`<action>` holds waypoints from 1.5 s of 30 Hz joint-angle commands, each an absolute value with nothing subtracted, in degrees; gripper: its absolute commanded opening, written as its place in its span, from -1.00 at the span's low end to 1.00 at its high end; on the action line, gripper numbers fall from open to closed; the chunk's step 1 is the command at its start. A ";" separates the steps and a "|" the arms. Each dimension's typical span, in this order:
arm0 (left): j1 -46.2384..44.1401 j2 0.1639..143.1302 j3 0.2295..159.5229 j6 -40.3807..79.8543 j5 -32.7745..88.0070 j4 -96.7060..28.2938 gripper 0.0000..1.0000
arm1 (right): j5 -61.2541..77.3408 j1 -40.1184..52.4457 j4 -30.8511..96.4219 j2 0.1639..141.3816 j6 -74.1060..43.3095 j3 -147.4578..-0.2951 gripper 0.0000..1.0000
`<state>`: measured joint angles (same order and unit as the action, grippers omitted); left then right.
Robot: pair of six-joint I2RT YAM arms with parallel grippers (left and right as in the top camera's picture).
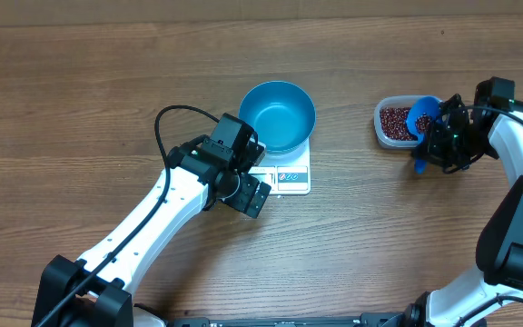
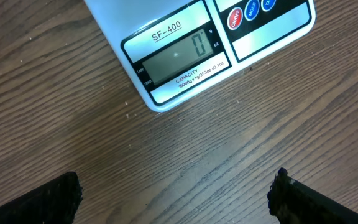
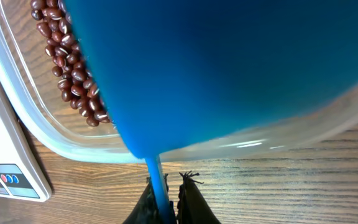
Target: Scoop item into bowl and weigh 150g on scale
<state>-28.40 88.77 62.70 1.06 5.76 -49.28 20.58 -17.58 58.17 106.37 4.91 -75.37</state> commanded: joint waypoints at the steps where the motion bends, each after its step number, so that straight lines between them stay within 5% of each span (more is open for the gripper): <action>1: -28.14 87.72 62.89 -0.03 5.56 -49.21 0.99 | 19.35 -17.69 58.41 106.50 4.49 -76.90 -0.93; 30: -28.14 87.72 62.89 -0.03 5.56 -49.21 0.99 | 13.85 -16.53 69.47 106.50 9.17 -86.67 -0.93; 45: -28.14 87.72 62.89 -0.03 5.56 -49.21 0.99 | -25.89 -0.86 68.40 106.50 10.83 -86.63 -0.93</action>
